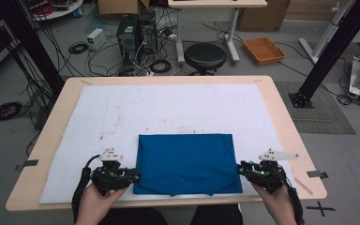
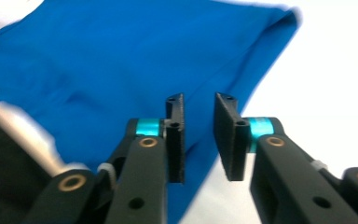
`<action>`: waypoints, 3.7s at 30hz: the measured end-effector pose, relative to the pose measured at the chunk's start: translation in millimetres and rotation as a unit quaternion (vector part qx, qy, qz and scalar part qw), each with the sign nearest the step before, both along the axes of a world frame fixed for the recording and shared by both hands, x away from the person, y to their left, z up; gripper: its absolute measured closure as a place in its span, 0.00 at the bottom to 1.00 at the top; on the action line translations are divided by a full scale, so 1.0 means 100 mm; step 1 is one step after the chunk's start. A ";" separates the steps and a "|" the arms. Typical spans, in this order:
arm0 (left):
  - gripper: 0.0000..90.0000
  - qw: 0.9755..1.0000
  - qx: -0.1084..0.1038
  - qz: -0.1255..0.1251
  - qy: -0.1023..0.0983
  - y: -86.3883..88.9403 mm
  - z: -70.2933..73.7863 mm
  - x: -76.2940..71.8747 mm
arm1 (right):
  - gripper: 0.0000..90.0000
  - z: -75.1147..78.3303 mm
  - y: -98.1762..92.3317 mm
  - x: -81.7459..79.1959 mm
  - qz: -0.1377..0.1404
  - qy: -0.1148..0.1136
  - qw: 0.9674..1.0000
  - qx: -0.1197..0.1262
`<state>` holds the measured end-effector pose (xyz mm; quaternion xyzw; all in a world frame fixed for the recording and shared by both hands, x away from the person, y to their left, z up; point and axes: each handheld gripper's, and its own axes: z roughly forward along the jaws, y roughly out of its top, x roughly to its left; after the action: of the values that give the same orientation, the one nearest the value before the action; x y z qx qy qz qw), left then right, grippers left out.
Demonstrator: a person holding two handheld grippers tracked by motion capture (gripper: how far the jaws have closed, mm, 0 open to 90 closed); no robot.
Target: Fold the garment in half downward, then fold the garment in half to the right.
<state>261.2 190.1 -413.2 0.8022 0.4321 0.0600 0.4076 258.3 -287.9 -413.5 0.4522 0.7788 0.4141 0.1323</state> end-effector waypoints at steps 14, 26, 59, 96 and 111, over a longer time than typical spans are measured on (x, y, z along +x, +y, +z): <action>0.54 0.990 0.020 0.113 -0.076 0.02 -0.13 1.10 | 0.62 -0.12 0.09 1.17 -0.090 -0.001 0.996 0.000; 0.98 0.995 0.053 0.077 -0.046 -0.10 -0.29 1.20 | 0.97 -0.31 0.20 1.32 -0.053 0.031 0.998 -0.027; 0.51 0.985 0.010 0.079 -0.155 0.07 0.05 1.11 | 0.55 -0.08 0.03 1.40 -0.087 -0.047 0.995 -0.002; 0.34 0.978 -0.063 0.031 -0.197 0.31 0.25 0.73 | 0.34 0.23 -0.38 0.92 -0.072 -0.082 0.992 0.059; 0.34 0.983 -0.075 0.006 -0.170 0.27 0.26 0.60 | 0.35 0.24 -0.34 0.92 -0.066 -0.086 0.992 0.062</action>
<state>320.9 217.4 -387.0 0.7450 0.3646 0.1653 0.5337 350.2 -321.7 -389.6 0.4725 0.7062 0.4890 0.1976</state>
